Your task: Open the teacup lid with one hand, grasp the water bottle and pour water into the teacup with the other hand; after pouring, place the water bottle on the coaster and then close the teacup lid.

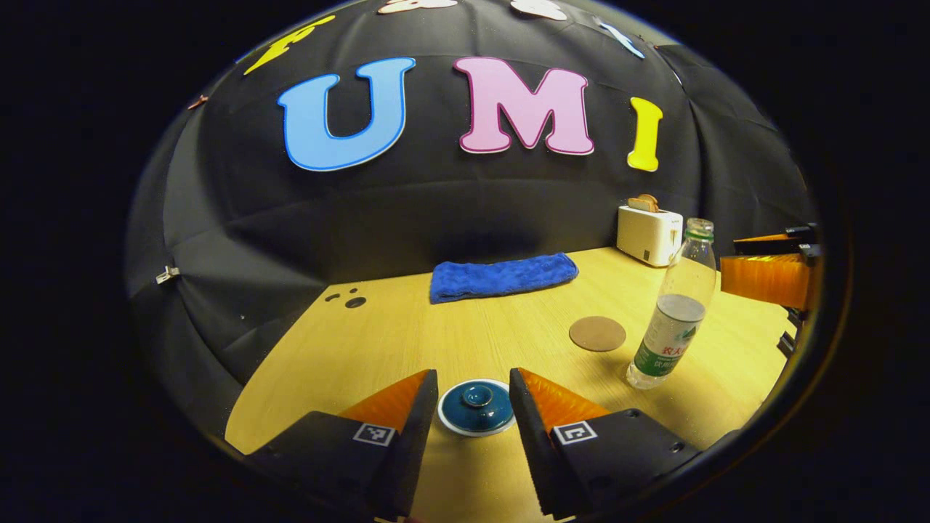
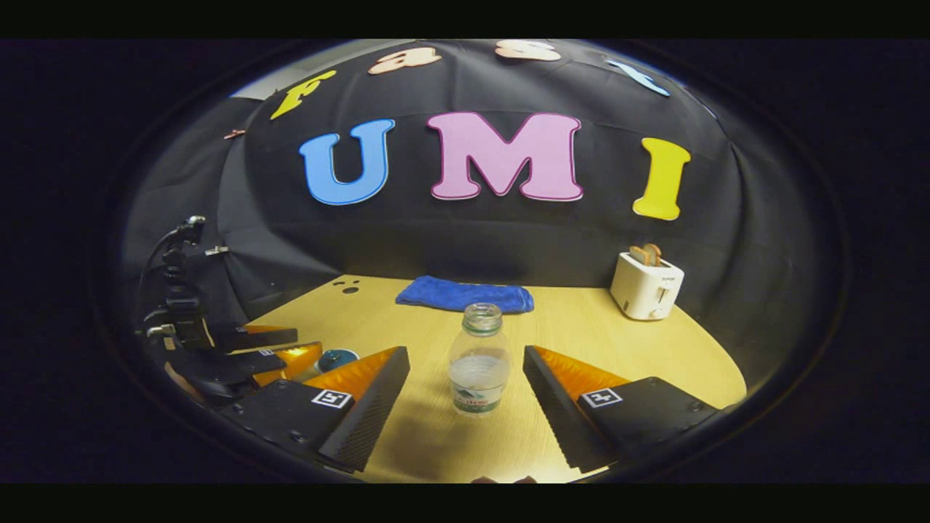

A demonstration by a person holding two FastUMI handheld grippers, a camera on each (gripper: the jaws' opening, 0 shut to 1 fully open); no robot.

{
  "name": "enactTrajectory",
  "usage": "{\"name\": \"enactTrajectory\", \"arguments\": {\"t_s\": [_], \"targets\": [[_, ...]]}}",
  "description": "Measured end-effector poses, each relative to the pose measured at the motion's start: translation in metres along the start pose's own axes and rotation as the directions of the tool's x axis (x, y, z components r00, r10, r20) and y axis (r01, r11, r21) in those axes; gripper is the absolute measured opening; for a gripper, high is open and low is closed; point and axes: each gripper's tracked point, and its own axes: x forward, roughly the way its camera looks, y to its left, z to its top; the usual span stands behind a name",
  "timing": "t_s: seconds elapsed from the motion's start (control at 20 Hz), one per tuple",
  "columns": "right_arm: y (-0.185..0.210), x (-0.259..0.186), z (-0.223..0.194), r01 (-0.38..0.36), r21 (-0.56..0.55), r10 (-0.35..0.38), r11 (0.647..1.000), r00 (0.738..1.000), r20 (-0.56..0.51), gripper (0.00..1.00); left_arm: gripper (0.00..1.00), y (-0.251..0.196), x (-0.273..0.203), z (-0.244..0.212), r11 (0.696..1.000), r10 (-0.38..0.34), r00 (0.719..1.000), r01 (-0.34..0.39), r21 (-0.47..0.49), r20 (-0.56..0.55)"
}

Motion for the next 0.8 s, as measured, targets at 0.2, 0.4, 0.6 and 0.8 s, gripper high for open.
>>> {"name": "enactTrajectory", "arguments": {"t_s": [0.2,0.4,0.6,0.8], "targets": [[0.000,0.005,-0.021,0.013,0.013,-0.013,1.000,0.999,-0.039,0.98,0.64,-0.002,0.018,-0.014,1.000,-0.010,1.000,0.011,0.011,-0.009],[-0.001,0.006,-0.024,0.027,0.006,-0.027,1.000,0.999,-0.040,0.98,0.63,0.001,0.028,-0.023,1.000,-0.014,1.000,0.014,0.014,-0.015],[0.007,0.008,-0.031,0.016,-0.009,-0.016,1.000,0.998,-0.057,0.98,0.48,-0.002,0.035,-0.034,0.999,-0.033,0.999,0.034,0.032,-0.021],[0.009,0.007,-0.033,0.011,-0.009,-0.012,1.000,0.998,-0.063,0.98,0.41,-0.007,0.037,-0.037,0.998,-0.046,0.999,0.047,0.049,-0.018]]}}
